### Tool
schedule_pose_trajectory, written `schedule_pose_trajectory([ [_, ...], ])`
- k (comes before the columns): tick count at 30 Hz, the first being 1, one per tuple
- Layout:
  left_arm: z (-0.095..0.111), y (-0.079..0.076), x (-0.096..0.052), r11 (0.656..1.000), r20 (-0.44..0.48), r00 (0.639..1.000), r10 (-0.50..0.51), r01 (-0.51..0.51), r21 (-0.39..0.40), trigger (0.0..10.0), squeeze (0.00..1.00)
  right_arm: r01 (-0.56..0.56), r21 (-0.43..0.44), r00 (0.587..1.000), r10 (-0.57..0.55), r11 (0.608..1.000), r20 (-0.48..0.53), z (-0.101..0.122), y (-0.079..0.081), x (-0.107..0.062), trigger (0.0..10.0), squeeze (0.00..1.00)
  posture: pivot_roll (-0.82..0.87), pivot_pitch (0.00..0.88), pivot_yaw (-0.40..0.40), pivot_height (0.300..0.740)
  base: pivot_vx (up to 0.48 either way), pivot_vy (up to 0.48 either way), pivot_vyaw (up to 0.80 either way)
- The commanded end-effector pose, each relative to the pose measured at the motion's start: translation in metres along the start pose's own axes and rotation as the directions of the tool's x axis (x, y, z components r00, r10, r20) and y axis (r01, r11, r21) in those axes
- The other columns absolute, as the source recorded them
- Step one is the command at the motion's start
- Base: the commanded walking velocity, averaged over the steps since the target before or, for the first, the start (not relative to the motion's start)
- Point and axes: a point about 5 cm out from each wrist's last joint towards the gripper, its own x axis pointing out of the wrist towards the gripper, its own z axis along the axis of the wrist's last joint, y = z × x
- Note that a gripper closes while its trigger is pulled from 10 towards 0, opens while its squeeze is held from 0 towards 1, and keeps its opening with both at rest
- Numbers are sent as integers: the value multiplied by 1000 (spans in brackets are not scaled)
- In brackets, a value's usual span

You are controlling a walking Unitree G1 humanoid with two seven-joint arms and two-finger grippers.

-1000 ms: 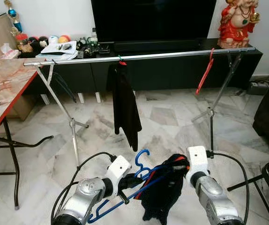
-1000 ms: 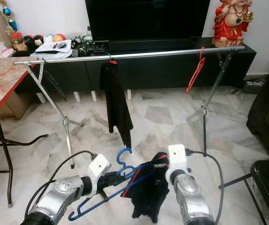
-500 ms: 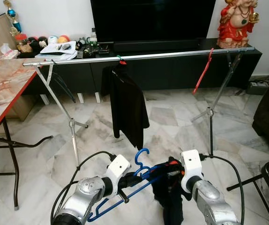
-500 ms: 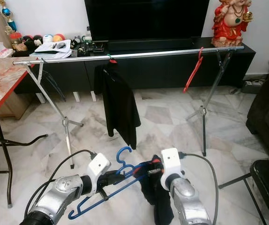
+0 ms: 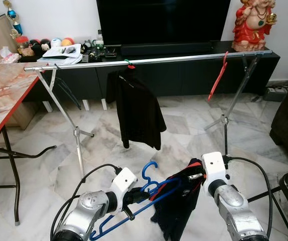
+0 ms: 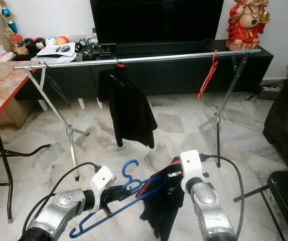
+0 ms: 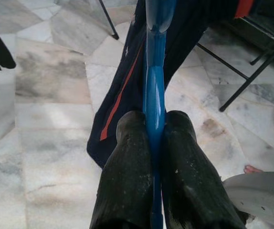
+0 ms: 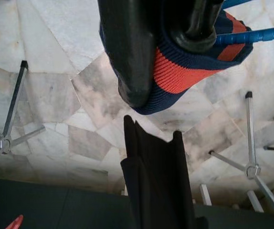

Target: Hang hanger

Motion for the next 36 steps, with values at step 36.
schedule_pose_trajectory([
  [36, 17, 1, 9, 998, 105, 994, 17, -11, -55, 10000, 0, -426, -161, 864, 454, 890, 219, 39, 21, -33, 10000, 0, 33, 43, 66, 740, 0, 0, 0],
])
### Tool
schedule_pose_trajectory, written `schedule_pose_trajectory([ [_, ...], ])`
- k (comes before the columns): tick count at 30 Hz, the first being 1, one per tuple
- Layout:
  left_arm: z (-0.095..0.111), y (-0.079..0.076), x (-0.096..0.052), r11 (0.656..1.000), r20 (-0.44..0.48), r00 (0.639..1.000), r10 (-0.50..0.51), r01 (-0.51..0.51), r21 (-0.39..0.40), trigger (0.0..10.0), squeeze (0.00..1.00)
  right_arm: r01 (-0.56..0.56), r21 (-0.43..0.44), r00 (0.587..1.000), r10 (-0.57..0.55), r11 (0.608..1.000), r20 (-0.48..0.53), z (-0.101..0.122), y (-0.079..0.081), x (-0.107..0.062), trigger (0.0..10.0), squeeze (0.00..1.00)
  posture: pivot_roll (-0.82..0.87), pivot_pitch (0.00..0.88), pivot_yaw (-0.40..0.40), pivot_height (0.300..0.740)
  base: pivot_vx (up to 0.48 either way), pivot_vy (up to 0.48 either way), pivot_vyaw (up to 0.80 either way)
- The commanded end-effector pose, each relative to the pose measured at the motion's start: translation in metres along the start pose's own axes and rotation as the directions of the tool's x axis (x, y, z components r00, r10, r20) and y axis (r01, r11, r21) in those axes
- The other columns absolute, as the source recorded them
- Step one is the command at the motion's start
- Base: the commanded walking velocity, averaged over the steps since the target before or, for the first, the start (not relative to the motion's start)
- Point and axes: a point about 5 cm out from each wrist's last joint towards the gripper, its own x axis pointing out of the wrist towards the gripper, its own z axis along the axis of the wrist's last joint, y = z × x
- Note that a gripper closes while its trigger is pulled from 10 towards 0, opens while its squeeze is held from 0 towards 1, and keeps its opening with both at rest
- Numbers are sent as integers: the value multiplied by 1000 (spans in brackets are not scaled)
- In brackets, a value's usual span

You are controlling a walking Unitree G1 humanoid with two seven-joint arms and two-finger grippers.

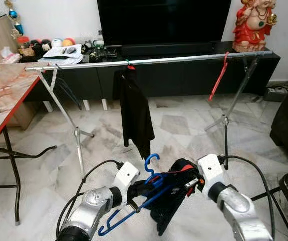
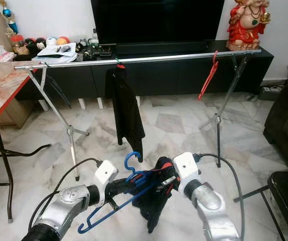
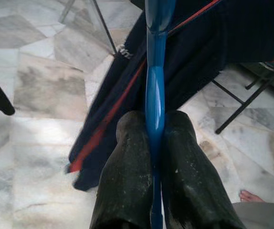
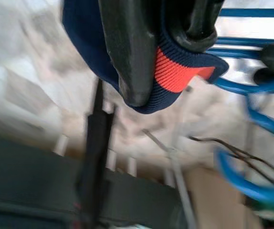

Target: Hang hanger

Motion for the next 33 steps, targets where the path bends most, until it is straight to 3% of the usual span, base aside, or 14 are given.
schedule_pose_trajectory([
  [1, 5, 1, -1, 1000, 23, 1000, -5, 5, -6, 10000, 0, -118, -39, 988, 122, 992, 96, 21, 12, 1, 10000, 0, 32, 43, 67, 740, 0, 0, 0],
  [6, 7, 1, 0, 1000, 27, 1000, -11, 11, -11, 10000, 0, -283, -62, 947, 289, 957, 139, 29, 30, -7, 10000, 0, 32, 42, 69, 740, 0, 0, 0],
  [9, 6, 1, 0, 1000, 27, 1000, -13, 14, -13, 10000, 0, -260, -62, 958, 266, 964, 112, 24, 27, -8, 10000, 0, 31, 42, 70, 740, 0, 0, 0],
  [11, 6, 1, 0, 1000, 26, 1000, -14, 14, -13, 10000, 0, -180, -88, 981, 185, 980, 58, 14, 18, -5, 10000, 0, 31, 42, 70, 740, 0, 0, 0],
  [12, 6, 1, 0, 1000, 25, 1000, -11, 12, -11, 10000, 0, -82, -115, 997, 81, 990, -15, 4, 6, -3, 10000, 0, 31, 42, 70, 740, 0, 0, 0],
  [14, 6, 1, 0, 1000, 24, 1000, -7, 8, -9, 10000, 0, 37, -153, 993, -53, 988, -104, -7, -9, -2, 10000, 0, 35, 42, 71, 740, 0, 0, 0],
  [16, 5, 2, -1, 1000, 20, 1000, -6, 6, -7, 10000, 0, 171, -206, 956, -213, 963, -202, -20, -28, -5, 10000, 0, 36, 42, 71, 740, 0, 0, 0],
  [18, 4, 4, -4, 1000, 9, 1000, 0, 0, -2, 10000, 0, 347, -220, 881, -397, 912, -257, -28, -51, -15, 10000, 0, 38, 42, 71, 740, 0, 0, 0],
  [19, 3, 5, -4, 1000, 6, 1000, 2, -2, -1, 10000, 0, 365, -233, 871, -419, 901, -257, -28, -55, -17, 10000, 0, 38, 41, 71, 740, 0, 0, 0],
  [25, 1, 5, -7, 1000, -4, 1000, -4, 4, -2, 10000, 0, 385, -246, 871, -438, 890, -223, -27, -55, -13, 10000, 0, 37, 38, 71, 740, 0, 0, 0],
  [33, 3, -3, -5, 996, 13, 997, -82, 82, -33, 10000, 0, 288, -168, 939, -313, 943, -144, -17, -31, 6, 10000, 0, 39, 35, 71, 740, 0, 0, 0],
])
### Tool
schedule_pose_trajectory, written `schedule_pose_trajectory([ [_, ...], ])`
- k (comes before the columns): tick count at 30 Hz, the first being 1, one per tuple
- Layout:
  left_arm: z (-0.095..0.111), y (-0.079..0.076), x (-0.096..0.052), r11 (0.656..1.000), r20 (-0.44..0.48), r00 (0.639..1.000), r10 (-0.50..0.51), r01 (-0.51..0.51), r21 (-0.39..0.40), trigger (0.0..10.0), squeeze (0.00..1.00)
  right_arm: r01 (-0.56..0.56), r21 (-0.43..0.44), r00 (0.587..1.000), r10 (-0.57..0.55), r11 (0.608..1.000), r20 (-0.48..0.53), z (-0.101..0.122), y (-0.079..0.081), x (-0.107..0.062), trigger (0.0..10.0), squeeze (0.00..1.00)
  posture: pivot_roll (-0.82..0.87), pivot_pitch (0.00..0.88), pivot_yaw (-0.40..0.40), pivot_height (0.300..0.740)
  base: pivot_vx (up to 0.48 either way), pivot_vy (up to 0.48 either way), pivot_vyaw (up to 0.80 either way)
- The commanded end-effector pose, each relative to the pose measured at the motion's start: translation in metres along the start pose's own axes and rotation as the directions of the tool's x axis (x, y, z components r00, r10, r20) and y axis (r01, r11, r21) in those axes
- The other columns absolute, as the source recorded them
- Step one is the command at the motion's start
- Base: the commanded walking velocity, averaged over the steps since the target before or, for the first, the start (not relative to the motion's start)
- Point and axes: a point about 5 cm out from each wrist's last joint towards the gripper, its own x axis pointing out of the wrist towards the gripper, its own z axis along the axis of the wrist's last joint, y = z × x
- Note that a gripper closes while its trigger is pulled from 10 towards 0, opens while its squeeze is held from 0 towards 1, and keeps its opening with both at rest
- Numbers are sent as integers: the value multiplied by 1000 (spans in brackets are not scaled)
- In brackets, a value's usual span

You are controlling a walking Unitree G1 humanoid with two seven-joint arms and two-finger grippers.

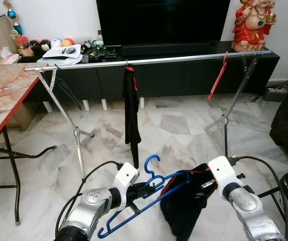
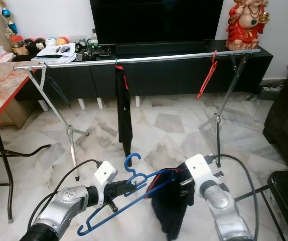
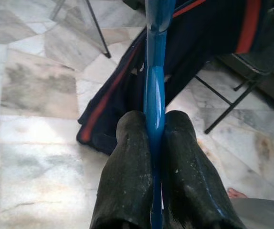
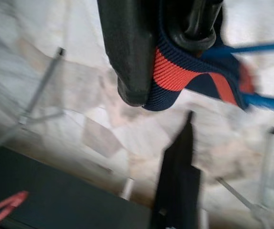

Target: Hang hanger

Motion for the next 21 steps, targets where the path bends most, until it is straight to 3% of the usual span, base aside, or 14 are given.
schedule_pose_trajectory([
  [1, 3, -4, -1, 999, 11, 999, -45, 45, -4, 10000, 0, -23, 1, 998, 23, 1000, 65, 15, 3, 4, 10000, 0, 39, 35, 71, 740, 0, 0, 0],
  [10, 6, -12, -1, 992, 51, 993, -108, 111, -52, 10000, 0, -53, 20, 996, 52, 998, 73, 13, 11, 5, 10000, 0, 39, 37, 69, 740, 0, 0, 0],
  [14, 4, -16, -6, 986, 7, 986, -165, 165, -33, 10000, 0, -17, -2, 999, 17, 1000, 48, 8, 7, 5, 10000, 0, 40, 45, 69, 740, 0, 0, 0],
  [21, 4, -8, -1, 998, 16, 998, -56, 56, -20, 10000, 0, -63, 55, 993, 57, 996, 106, 20, 14, 5, 10000, 0, 41, 46, 69, 740, 0, 0, 0],
])
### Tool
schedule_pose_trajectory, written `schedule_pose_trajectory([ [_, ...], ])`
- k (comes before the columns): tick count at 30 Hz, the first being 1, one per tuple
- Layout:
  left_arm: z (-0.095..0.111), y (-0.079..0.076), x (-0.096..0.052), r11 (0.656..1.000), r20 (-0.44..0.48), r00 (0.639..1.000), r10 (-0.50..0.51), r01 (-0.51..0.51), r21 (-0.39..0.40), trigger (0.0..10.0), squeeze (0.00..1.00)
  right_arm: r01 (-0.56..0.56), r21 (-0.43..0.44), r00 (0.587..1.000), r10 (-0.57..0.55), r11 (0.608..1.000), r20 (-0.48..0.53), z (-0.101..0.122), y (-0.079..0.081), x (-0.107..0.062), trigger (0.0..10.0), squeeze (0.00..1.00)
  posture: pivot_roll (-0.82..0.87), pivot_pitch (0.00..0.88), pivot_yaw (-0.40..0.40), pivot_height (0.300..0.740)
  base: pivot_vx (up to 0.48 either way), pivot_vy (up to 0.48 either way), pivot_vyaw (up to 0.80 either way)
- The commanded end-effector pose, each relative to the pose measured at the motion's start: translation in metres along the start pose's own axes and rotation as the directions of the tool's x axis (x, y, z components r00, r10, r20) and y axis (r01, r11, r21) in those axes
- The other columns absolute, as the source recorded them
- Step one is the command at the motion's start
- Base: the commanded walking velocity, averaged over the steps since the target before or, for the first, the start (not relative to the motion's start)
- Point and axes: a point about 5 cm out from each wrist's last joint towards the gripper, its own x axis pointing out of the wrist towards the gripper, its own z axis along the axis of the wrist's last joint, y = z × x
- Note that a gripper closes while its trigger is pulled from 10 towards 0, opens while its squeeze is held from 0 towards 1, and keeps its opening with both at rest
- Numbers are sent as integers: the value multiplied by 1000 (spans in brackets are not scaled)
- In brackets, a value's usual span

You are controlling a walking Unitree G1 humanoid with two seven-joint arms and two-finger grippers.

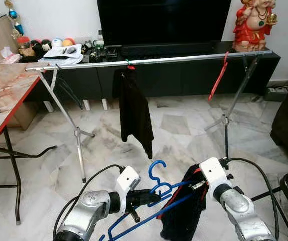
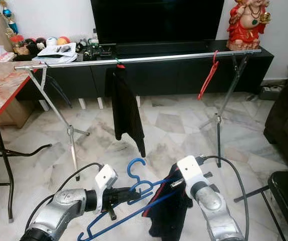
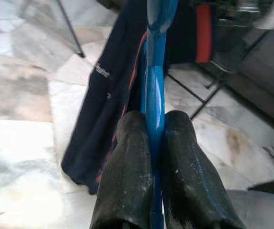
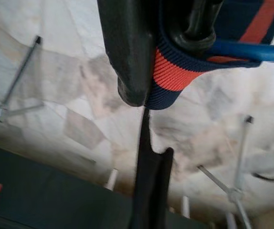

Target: Hang hanger

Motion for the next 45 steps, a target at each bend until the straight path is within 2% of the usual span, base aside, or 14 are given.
schedule_pose_trajectory([
  [1, 4, 5, 1, 999, 14, 999, 43, -43, 16, 10000, 0, -10, 26, 998, 9, 1000, 65, 15, 0, 1, 10000, 0, 40, 46, 68, 740, 0, 0, 0],
  [7, 6, 5, 3, 998, 22, 998, 61, -61, 11, 10000, 0, -77, 146, 990, 59, 986, 125, 22, 10, -4, 10000, 0, 34, 49, 69, 740, 0, 0, 0],
  [12, 7, 8, 6, 995, 37, 994, 100, -101, 13, 10000, 0, -169, 325, 964, 86, 931, 253, 42, 17, -14, 10000, 0, 31, 52, 68, 740, 0, 0, 0],
  [16, 7, 8, 8, 994, 40, 993, 112, -113, 9, 10000, 0, -256, 359, 935, 136, 897, 328, 54, 25, -22, 10000, 0, 28, 53, 68, 740, 0, 0, 0],
  [17, 8, 8, 9, 993, 43, 992, 117, -118, 8, 10000, 0, -302, 330, 918, 179, 894, 354, 57, 30, -26, 10000, 0, 28, 53, 68, 740, 0, 0, 0],
  [19, 9, 9, 9, 991, 51, 990, 131, -132, 9, 10000, 0, -397, 202, 872, 300, 895, 386, 60, 43, -38, 10000, 0, 26, 55, 70, 740, 0, 0, 0],
  [22, 10, 10, 10, 990, 57, 988, 141, -142, 13, 10000, 0, -420, 137, 864, 349, 897, 364, 56, 46, -43, 10000, 0, 26, 56, 69, 740, 0, 0, 0],
  [26, 11, 11, 10, 988, 65, 987, 150, -151, 11, 10000, 0, -395, 99, 879, 344, 913, 331, 51, 40, -45, 10000, 0, 26, 56, 69, 740, 0, 0, 0],
  [29, 12, 12, 11, 987, 79, 984, 161, -162, 6, 10000, 0, -324, 46, 923, 305, 945, 236, 41, 31, -41, 10000, 0, 23, 60, 69, 740, 0, 0, 0],
  [33, 13, 13, 11, 983, 92, 979, 181, -182, 6, 10000, 0, -325, -47, 937, 328, 945, 121, 26, 27, -42, 10000, 0, 25, 60, 69, 740, 0, 0, 0],
  [35, 15, 16, 10, 980, 103, 975, 197, -198, 5, 10000, 0, -290, -81, 954, 295, 954, 56, 17, 22, -40, 10000, 0, 25, 60, 69, 740, 0, 0, 0],
  [36, 15, 17, 9, 978, 107, 972, 207, -208, 0, 10000, 0, -239, -120, 971, 238, 964, -17, 8, 16, -37, 10000, 0, 25, 60, 69, 740, 0, 0, 0],
  [42, 15, 18, 9, 976, 114, 969, 218, -219, -5, 10000, 0, -220, -95, 975, 221, 971, 1, 10, 19, -36, 10000, 0, 22, 65, 71, 740, 0, 0, 0],
  [45, 15, 18, 9, 976, 116, 969, 219, -219, -7, 10000, 0, -205, -76, 975, 211, 976, 75, 20, 20, -35, 10000, 0, 24, 64, 70, 740, 0, 0, 0],
])
